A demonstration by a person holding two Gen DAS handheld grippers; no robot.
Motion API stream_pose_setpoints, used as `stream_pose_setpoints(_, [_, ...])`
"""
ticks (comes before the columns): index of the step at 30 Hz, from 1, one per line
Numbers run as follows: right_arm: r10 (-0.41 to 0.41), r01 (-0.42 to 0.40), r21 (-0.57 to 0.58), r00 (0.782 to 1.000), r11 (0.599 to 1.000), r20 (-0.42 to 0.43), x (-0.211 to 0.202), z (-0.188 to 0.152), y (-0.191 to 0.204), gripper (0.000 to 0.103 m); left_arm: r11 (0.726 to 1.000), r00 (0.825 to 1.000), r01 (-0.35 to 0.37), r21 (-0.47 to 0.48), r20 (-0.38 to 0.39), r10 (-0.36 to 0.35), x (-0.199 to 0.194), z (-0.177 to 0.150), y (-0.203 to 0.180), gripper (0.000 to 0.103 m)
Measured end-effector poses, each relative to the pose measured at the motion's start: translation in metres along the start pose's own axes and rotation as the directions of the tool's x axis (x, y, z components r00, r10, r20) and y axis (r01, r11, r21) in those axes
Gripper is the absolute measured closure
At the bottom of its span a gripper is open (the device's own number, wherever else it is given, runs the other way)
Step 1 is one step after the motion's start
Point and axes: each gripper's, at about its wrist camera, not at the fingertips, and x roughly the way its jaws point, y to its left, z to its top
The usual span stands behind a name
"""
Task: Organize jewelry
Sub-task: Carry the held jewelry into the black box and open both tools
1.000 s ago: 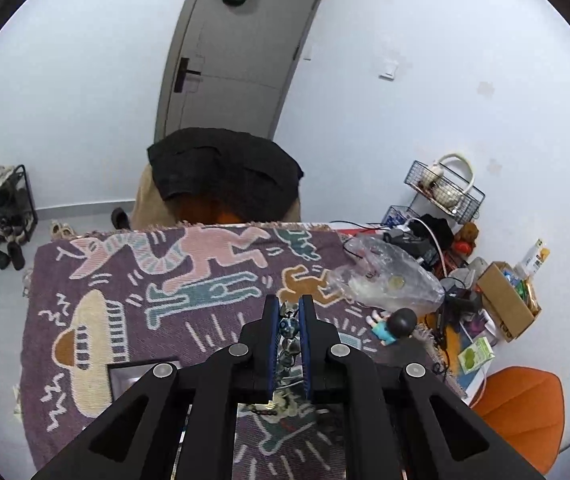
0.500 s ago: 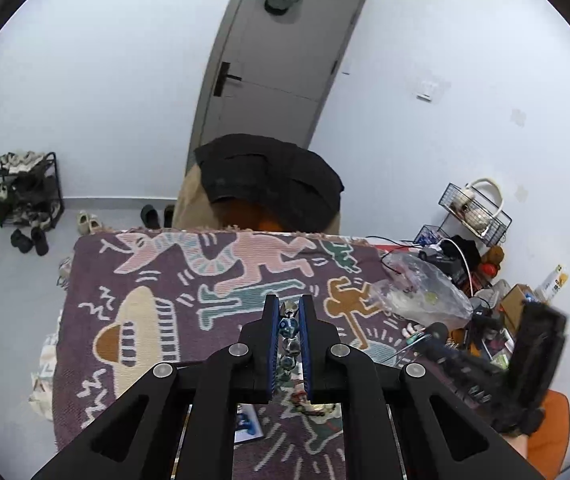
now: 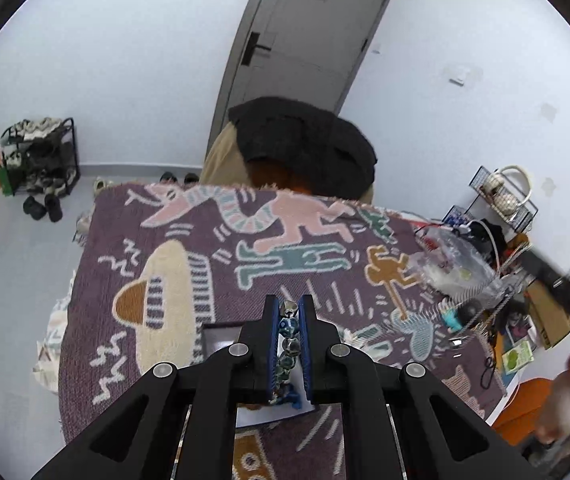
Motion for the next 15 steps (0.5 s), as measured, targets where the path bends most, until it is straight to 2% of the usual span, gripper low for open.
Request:
stream_pose_setpoints(7, [0.045, -0.046, -0.044, 0.999, 0.998, -0.014, 0.009, 0.006, 0.035, 0.099, 0.999, 0.998, -0.015, -0.045, -0.058, 0.012, 0.026, -0.021, 0.025, 0.093])
stream_pose_setpoints(12, [0.044, -0.046, -0.078, 0.999, 0.996, -0.026, 0.017, 0.005, 0.05, 0.099, 0.993, 0.993, 0.005, -0.117, -0.115, -0.019, 0.048, -0.036, 0.042, 0.092])
stream_pose_setpoints(13, [0.041, -0.043, -0.08, 0.999, 0.996, -0.027, 0.019, 0.006, 0.051, 0.099, 0.991, 0.991, 0.011, -0.137, -0.131, -0.029, 0.053, -0.038, 0.046, 0.091])
stream_pose_setpoints(15, [0.039, -0.042, -0.079, 0.999, 0.996, -0.031, 0.021, 0.005, 0.052, 0.099, 0.985, 0.986, 0.02, -0.169, -0.16, -0.048, 0.059, -0.042, 0.05, 0.082])
